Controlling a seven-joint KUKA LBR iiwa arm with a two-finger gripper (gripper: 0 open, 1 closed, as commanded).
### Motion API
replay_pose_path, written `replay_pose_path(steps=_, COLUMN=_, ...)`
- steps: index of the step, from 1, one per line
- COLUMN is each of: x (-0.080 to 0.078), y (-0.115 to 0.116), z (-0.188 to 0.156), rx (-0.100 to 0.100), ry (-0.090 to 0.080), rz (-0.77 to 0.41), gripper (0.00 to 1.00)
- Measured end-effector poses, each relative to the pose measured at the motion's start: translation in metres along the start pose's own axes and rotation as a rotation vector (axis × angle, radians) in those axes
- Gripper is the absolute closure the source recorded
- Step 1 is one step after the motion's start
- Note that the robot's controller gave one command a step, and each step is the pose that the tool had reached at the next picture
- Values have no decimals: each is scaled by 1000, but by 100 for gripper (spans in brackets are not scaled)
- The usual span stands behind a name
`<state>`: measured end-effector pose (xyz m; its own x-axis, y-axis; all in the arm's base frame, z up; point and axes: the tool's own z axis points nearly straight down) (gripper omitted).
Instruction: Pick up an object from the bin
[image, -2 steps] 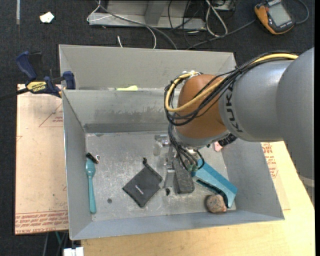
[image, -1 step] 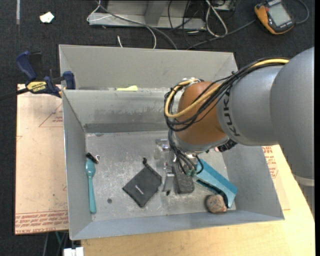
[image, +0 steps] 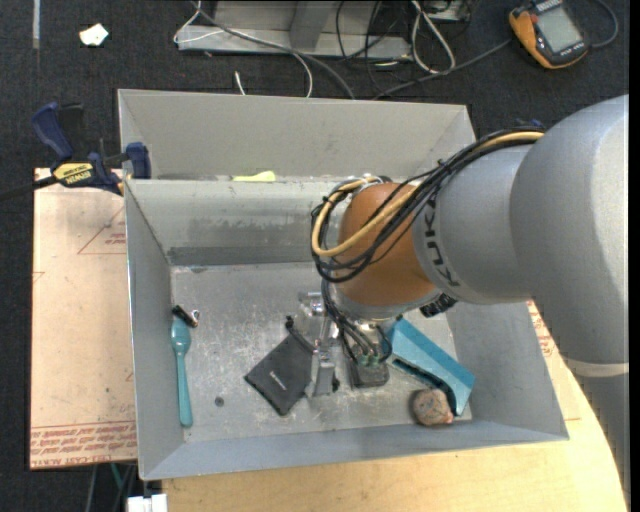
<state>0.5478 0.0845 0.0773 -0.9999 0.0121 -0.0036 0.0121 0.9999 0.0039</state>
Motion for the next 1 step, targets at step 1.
replay_pose_path(steps=1, x=-1, y=0, z=6, rx=-2, ry=-10, rz=-16, gripper=100)
